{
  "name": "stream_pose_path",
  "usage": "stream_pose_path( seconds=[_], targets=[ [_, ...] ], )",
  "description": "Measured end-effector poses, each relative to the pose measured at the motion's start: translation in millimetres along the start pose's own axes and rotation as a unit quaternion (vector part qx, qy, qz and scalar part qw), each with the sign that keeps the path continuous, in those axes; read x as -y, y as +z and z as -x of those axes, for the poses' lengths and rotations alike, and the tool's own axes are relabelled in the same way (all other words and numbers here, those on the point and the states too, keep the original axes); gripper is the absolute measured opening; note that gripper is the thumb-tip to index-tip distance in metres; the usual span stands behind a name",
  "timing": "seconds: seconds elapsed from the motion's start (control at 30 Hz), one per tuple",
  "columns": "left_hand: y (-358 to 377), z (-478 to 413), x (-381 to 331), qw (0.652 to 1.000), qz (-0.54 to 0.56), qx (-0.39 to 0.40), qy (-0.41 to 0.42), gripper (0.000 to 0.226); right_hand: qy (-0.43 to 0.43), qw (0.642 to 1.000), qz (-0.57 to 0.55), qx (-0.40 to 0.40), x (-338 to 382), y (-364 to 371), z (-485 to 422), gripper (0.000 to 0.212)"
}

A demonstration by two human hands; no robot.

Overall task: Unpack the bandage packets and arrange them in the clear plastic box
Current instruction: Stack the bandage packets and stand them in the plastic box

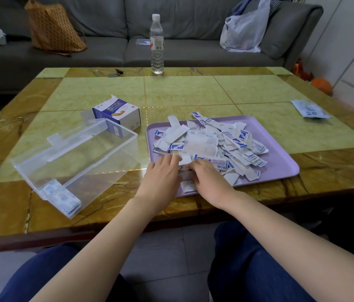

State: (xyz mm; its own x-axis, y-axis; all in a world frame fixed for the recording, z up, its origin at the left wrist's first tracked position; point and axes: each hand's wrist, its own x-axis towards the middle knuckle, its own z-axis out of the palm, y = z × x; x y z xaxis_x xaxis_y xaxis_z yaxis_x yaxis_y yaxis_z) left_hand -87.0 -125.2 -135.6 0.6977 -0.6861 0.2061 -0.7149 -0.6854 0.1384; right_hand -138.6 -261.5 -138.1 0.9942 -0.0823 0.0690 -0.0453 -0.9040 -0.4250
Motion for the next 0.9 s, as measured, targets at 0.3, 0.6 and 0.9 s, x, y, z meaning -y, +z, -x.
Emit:
stream_pose_path(
  seconds=[0.3,0.6,0.9],
  targets=[
    [3.8,4.7,2.9,0.993,-0.103,0.061,0.004,0.026,-0.007,1.000,-0.011,-0.024,1.1,0.8,2.4,0.031],
    [7.7,2.6,2.3,0.997,-0.032,0.070,0.006,0.025,-0.007,0.991,-0.132,-0.005,9.1,6.9,2.8,0.045],
    [4.6,7.5,-1.1,0.997,-0.024,0.071,-0.015,0.023,-0.008,0.999,-0.038,0.014,5.3,11.1,-1.3,0.030]
  ],
)
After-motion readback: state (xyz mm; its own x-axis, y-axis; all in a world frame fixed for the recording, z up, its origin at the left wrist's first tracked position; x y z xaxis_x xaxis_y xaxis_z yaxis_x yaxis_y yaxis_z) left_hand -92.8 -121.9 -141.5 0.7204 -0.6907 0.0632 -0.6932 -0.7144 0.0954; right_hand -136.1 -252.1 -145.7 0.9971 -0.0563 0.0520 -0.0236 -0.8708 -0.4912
